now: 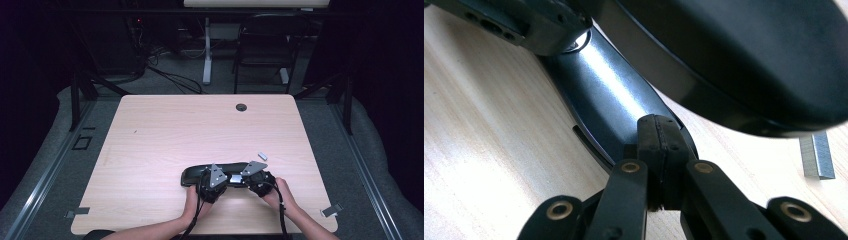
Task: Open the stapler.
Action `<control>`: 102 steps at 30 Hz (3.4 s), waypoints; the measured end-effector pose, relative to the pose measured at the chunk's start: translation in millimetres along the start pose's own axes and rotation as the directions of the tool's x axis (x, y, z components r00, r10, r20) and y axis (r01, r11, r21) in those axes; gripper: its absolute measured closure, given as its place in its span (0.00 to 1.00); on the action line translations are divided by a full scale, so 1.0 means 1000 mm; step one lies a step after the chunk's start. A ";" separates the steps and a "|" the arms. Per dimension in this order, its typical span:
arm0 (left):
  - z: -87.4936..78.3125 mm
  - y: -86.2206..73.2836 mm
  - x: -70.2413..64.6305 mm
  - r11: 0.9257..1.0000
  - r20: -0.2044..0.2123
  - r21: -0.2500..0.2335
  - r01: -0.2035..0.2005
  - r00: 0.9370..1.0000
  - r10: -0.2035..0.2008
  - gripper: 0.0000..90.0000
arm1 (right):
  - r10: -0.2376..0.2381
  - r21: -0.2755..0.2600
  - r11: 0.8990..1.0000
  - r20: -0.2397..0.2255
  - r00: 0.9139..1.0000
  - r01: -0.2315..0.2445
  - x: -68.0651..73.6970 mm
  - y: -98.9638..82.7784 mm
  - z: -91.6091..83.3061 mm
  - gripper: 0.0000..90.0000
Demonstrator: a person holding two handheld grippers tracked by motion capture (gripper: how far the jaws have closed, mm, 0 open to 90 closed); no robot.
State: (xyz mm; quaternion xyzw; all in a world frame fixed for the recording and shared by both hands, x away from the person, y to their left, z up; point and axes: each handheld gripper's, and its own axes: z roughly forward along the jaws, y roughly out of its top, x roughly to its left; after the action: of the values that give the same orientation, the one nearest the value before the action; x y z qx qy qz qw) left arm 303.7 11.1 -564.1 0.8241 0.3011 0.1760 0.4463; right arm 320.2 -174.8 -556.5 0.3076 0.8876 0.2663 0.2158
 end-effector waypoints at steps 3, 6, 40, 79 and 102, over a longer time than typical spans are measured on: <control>0.001 0.000 -0.001 1.000 0.000 -0.010 0.005 1.000 -0.005 1.00 | 0.005 -0.007 1.000 -0.004 1.000 -0.005 0.000 0.000 0.001 1.00; 0.003 -0.001 -0.002 1.000 -0.004 -0.021 0.022 1.000 -0.022 1.00 | 0.001 -0.013 1.000 -0.005 1.000 -0.001 0.002 0.001 0.001 1.00; 0.015 0.002 -0.002 0.999 0.014 -0.024 0.040 0.999 -0.040 1.00 | -0.018 -0.058 0.998 0.005 1.000 0.018 0.006 -0.002 0.003 1.00; 0.001 0.017 0.000 0.995 -0.011 -0.101 0.016 1.000 -0.017 1.00 | -0.029 -0.057 0.998 0.029 0.999 0.031 0.010 -0.002 0.003 1.00; -0.008 0.025 0.003 0.992 -0.015 -0.123 0.041 0.999 -0.043 1.00 | -0.034 -0.064 0.997 0.035 0.999 0.036 0.010 -0.001 0.004 1.00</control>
State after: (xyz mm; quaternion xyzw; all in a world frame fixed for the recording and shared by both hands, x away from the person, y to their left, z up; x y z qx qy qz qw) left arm 310.0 7.7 -539.0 0.7869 0.3112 0.1920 0.4971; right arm 314.4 -167.6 -562.7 0.2893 0.8800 0.2861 0.2451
